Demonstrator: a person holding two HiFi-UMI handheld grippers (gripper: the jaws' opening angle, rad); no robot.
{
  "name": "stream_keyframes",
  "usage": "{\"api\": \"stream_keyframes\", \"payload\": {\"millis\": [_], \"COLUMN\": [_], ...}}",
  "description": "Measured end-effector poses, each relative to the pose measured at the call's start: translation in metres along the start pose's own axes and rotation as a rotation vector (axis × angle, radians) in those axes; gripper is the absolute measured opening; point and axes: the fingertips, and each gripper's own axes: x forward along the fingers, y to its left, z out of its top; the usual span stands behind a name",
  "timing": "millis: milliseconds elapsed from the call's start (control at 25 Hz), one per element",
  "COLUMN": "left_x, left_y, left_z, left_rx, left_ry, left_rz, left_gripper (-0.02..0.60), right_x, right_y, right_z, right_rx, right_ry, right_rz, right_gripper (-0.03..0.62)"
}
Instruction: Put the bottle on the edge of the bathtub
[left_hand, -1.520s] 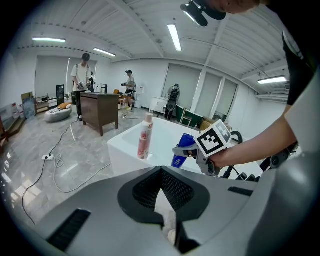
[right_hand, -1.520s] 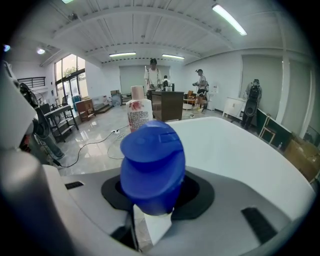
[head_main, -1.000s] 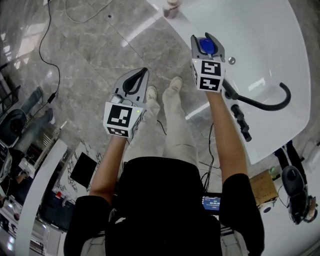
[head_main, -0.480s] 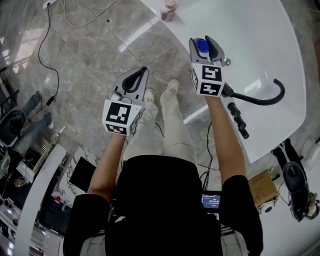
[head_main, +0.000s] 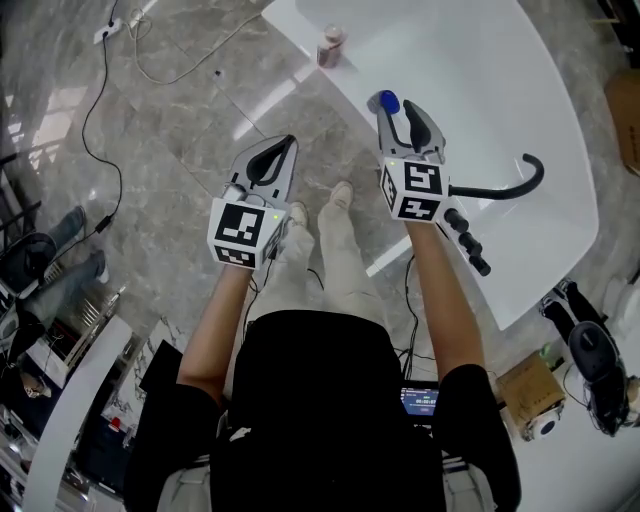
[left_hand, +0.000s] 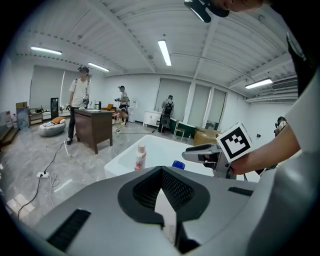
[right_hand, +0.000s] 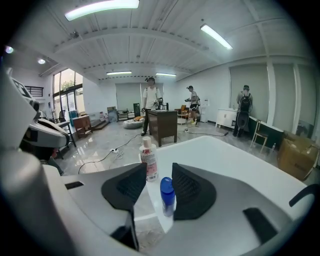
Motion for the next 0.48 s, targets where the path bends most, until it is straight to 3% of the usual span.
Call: {"api": "stream_keyframes", "payload": {"millis": [280,480], "left_x": [-0.030,-0.057], "left_y": [-0.014,-0.019], "left_z": [0.018,0.021], "left_rx": [0.043,0.062], "left_ry": [-0.033,-0.040], "left_rz": [-0.023,-0.036], "left_gripper": [0.009,0.009], "right_x": [-0.052,-0.088], "right_y": [0.014,0.026], "right_z": [0.022,0.031], "right_rx": [0.016,0.028], "right_ry": [-0.011,-0.016], "right_rz": [0.001,-0.008], "right_gripper": [0.075,0.049]}}
